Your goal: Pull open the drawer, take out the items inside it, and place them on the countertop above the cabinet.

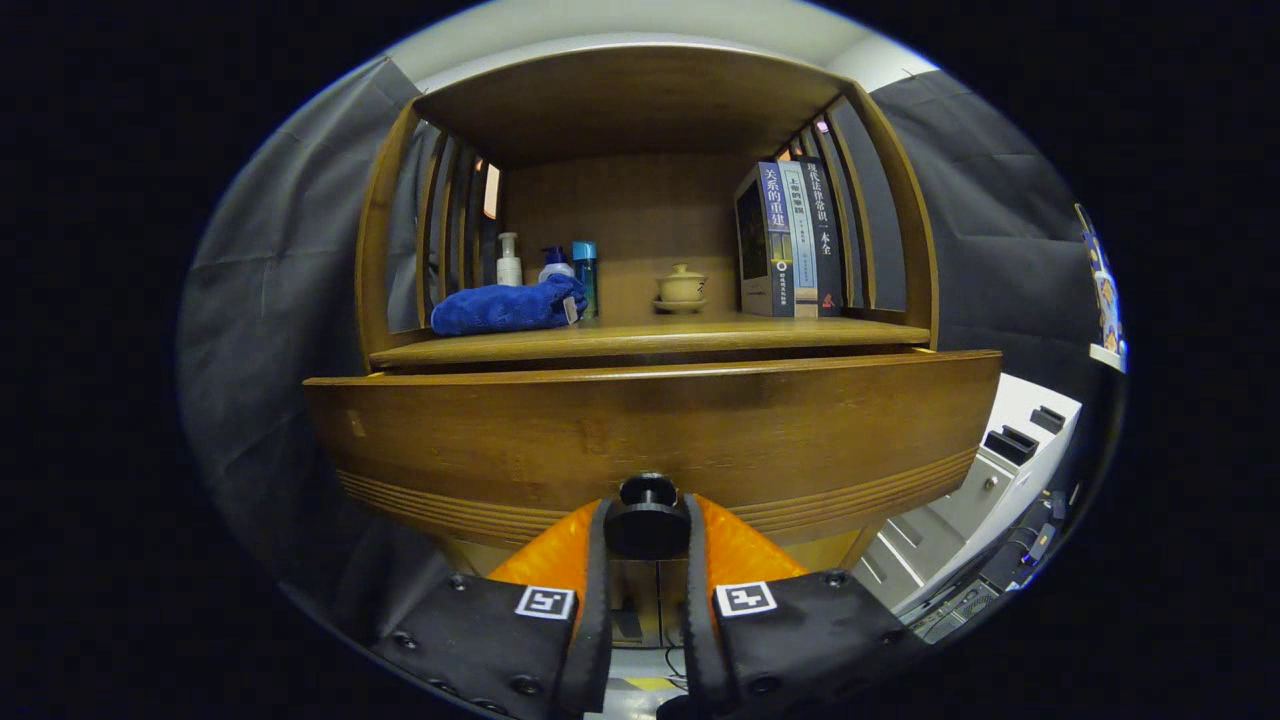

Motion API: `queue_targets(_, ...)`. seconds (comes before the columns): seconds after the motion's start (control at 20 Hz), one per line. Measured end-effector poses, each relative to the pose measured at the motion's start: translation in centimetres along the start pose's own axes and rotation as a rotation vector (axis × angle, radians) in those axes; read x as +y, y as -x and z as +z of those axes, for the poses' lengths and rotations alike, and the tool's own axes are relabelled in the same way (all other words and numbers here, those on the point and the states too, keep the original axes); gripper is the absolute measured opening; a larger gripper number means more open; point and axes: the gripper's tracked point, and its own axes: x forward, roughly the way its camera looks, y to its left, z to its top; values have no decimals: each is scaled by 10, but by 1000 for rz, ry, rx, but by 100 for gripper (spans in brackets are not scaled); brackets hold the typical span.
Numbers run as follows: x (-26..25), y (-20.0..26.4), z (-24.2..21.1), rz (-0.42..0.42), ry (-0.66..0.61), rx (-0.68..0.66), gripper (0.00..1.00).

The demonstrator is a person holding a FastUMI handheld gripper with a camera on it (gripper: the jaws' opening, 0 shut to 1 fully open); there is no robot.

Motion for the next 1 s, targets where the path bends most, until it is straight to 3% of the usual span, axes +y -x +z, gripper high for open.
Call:
queue_targets(0.45, -3, 27, -5, -42, 0, 27, 38)
queue_targets(0.5, 0, 25, -7, -43, -3, 27, 31)
queue_targets(1.0, 2, 78, -25, -20, -20, 68, 30)
